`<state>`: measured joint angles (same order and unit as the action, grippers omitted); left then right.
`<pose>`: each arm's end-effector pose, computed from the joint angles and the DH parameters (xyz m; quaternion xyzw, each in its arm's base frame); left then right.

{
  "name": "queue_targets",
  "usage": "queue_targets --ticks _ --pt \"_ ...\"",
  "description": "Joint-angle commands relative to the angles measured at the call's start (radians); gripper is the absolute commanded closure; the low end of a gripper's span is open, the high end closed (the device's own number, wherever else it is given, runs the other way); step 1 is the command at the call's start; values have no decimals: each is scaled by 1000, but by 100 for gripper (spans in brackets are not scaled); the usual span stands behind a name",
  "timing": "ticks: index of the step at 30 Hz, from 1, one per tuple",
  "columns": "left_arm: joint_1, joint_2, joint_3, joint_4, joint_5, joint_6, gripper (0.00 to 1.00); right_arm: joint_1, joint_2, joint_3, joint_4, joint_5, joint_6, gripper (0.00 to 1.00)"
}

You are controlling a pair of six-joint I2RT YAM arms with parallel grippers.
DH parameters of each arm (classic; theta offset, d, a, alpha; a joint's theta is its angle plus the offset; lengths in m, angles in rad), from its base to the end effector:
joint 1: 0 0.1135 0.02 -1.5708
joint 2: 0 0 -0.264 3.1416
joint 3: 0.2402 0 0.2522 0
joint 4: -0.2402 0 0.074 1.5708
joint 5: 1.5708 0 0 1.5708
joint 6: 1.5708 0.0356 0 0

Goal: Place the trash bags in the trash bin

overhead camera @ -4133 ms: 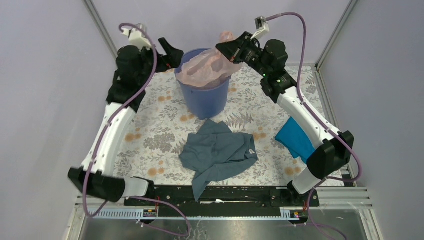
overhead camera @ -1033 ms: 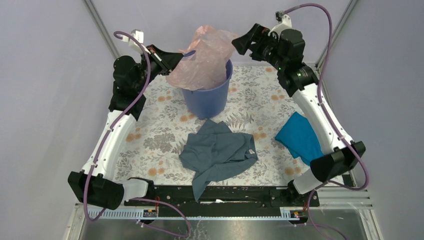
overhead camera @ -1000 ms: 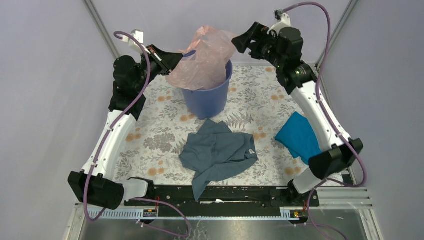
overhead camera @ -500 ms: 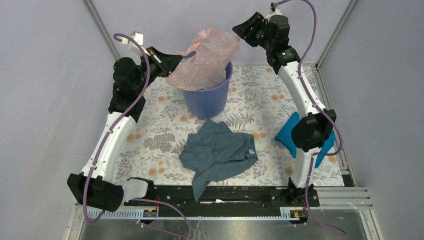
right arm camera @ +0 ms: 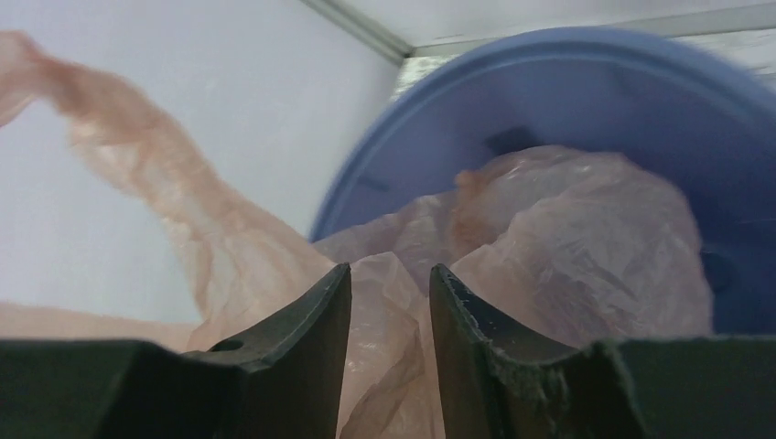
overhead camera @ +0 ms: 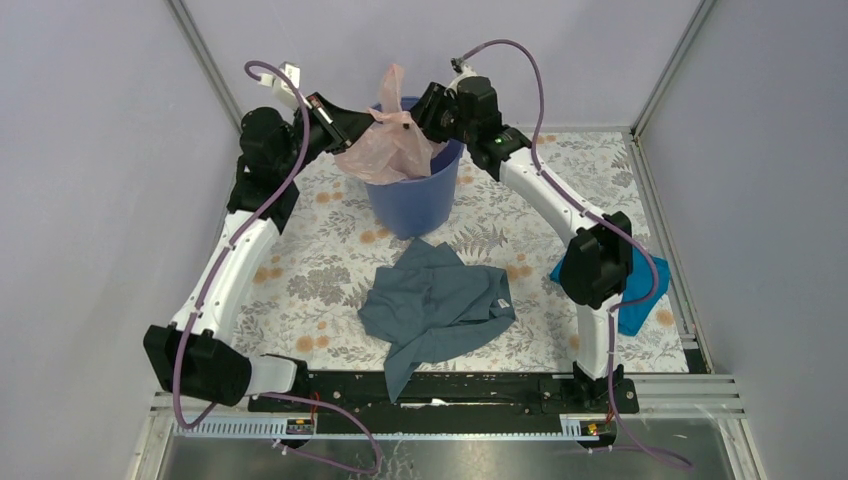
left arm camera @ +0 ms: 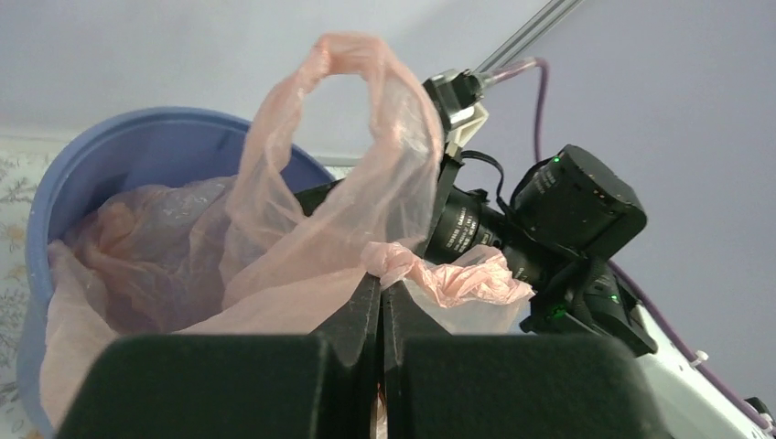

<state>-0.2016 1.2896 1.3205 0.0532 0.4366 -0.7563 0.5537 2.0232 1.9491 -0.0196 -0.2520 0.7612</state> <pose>0.2866 -0.0739 0.4436 -0.0276 0.6791 -0.4613 0.5703 0.4139 0.2663 0.3825 -0.0082 0.7384 0.4817 0.4719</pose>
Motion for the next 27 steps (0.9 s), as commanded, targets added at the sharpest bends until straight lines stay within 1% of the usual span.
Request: queue_targets --ticks 1,3,5,6,10,11,12,14,17,18,20,22,24,27 --pt "5 35 104 -60 34 29 100 -35 -8 84 -154 168 -207 54" --pt "5 28 98 -79 25 42 100 -46 -33 127 -202 161 -248 50" --pt "5 21 79 -62 32 37 100 -50 -79 147 -233 169 -281 45" --pt "5 21 69 -57 44 26 100 -51 -109 149 -247 177 -293 41" --pt "5 32 41 51 115 -40 100 -60 -221 147 -309 187 -322 22" --pt "5 36 41 60 122 -55 100 -62 -247 139 -320 177 -325 16" --pt "6 42 45 60 127 -63 100 -67 -272 124 -325 147 -328 13" --pt "7 52 58 54 134 -71 100 -70 -319 95 -319 86 -344 9" --pt "7 61 61 70 156 -94 100 -70 -366 58 -281 -32 -384 8" --pt "7 63 56 82 165 -107 100 -70 -375 37 -230 -90 -391 7" --pt "7 67 41 109 187 -134 100 -70 -380 1 -148 -212 -389 3" --pt "8 76 33 117 205 -152 100 -70 -351 0 -90 -348 -373 2" --pt "10 83 37 103 217 -152 100 -68 -312 29 -62 -431 -361 3" --pt "11 81 37 91 219 -148 100 -59 -261 84 -91 -496 -388 10"
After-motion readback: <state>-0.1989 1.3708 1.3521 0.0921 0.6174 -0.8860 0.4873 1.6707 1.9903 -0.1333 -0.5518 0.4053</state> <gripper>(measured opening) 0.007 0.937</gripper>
